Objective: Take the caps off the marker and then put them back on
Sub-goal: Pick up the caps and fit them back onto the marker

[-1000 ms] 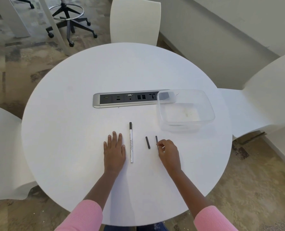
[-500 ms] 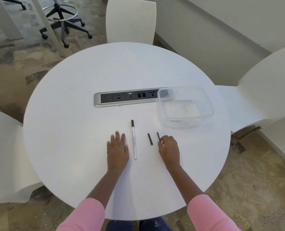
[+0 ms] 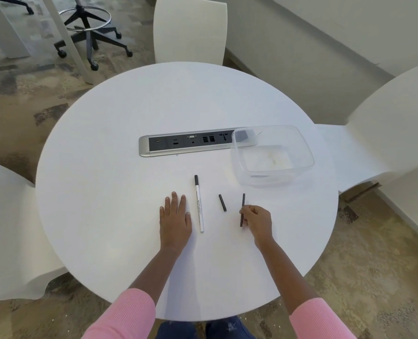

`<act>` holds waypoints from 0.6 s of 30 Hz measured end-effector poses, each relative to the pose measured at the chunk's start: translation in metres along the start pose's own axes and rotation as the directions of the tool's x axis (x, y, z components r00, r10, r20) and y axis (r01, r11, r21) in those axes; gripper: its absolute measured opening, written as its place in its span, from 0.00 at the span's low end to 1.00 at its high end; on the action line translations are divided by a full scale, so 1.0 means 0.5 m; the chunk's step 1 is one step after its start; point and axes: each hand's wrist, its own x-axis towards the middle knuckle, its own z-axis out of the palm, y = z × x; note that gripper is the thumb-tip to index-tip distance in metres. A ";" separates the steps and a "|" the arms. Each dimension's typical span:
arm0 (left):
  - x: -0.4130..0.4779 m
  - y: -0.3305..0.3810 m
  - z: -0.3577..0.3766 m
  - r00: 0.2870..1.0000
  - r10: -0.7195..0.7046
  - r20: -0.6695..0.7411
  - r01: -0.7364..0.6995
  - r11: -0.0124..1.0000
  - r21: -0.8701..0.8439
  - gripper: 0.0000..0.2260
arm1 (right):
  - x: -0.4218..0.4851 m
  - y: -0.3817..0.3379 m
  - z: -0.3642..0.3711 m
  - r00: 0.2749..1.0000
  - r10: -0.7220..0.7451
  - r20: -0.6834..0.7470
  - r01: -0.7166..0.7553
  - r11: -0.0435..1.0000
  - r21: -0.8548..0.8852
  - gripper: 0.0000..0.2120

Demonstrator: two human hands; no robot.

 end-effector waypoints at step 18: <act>0.037 0.064 -0.026 0.984 -0.131 -0.117 0.106 0.975 -0.197 0.15 | -0.012 -0.021 -0.016 0.929 0.202 0.310 -0.367 0.611 0.701 0.07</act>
